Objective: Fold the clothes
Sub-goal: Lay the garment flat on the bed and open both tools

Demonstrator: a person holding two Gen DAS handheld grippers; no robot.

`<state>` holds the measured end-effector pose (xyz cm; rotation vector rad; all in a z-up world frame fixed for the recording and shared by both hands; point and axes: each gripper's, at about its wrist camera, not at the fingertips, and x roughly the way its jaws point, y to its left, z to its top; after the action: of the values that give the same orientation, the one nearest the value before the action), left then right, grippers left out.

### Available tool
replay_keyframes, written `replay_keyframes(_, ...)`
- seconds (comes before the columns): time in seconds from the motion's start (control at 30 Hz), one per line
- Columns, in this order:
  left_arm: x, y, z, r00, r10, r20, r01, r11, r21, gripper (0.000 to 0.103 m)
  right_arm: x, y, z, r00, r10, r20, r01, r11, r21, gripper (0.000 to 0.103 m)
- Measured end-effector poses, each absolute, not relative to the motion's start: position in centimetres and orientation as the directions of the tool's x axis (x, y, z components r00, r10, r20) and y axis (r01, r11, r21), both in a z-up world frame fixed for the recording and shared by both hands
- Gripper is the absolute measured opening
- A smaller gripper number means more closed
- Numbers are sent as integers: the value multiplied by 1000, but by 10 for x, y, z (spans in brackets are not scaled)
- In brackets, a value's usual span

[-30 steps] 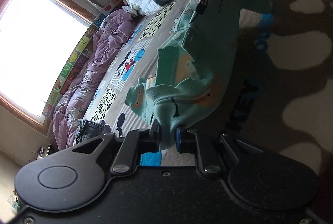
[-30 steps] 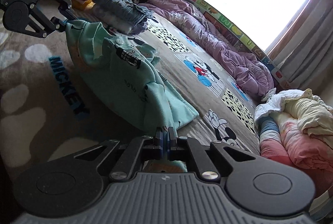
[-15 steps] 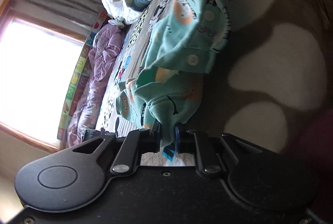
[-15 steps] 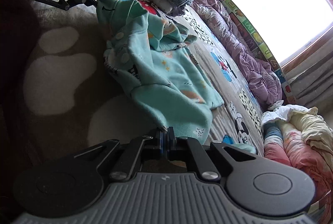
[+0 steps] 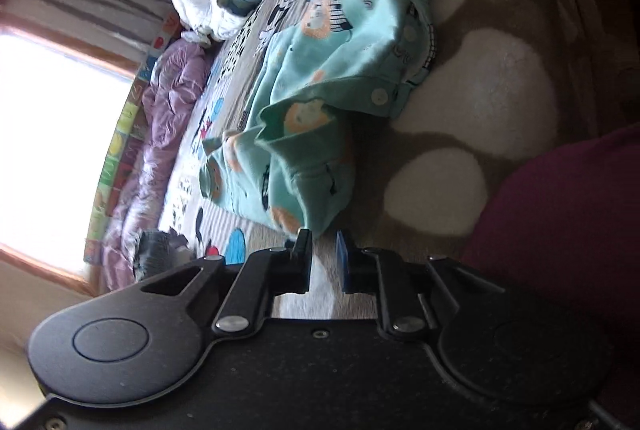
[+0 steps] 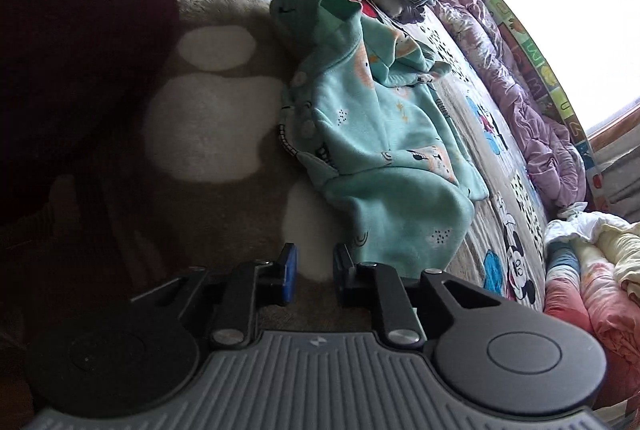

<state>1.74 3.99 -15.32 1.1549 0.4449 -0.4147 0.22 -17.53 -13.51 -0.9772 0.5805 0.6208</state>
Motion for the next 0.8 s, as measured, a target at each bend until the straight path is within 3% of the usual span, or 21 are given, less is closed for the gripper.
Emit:
replay_keyframes(0.07,15,45,-142,829,-95,-551,535,419,734,15,0,-178,-124,690,225,-688,-699,457,-550,20)
replay_keyframes(0.2,18,40,-129,830,-133,-541,529,492,691,57,3,-172,-107,708,255,-659,-679,501,-536,36)
replay_keyframes(0.27,27,31,-128,832,-148,-535,534,476,699,57,5,-160,-106,713,274,-646,-682,488,-545,42)
replay_keyframes(0.33,34,22,-131,828,-162,-536,544,462,701,57,6,-145,-111,711,290,-641,-694,439,-571,55)
replay_keyframes(0.6,60,4,-142,807,-182,-562,581,416,699,57,20,-108,-152,738,253,-625,-674,251,-694,68)
replay_keyframes(0.67,67,3,-146,804,-174,-569,583,420,695,57,27,-106,-156,746,246,-618,-665,261,-699,65)
replay_keyframes(0.73,71,2,-147,805,-169,-569,580,432,691,57,34,-105,-155,747,246,-618,-665,300,-684,34)
replay_keyframes(0.8,73,2,-147,803,-169,-571,579,444,684,56,38,-107,-152,742,247,-623,-669,341,-661,33)
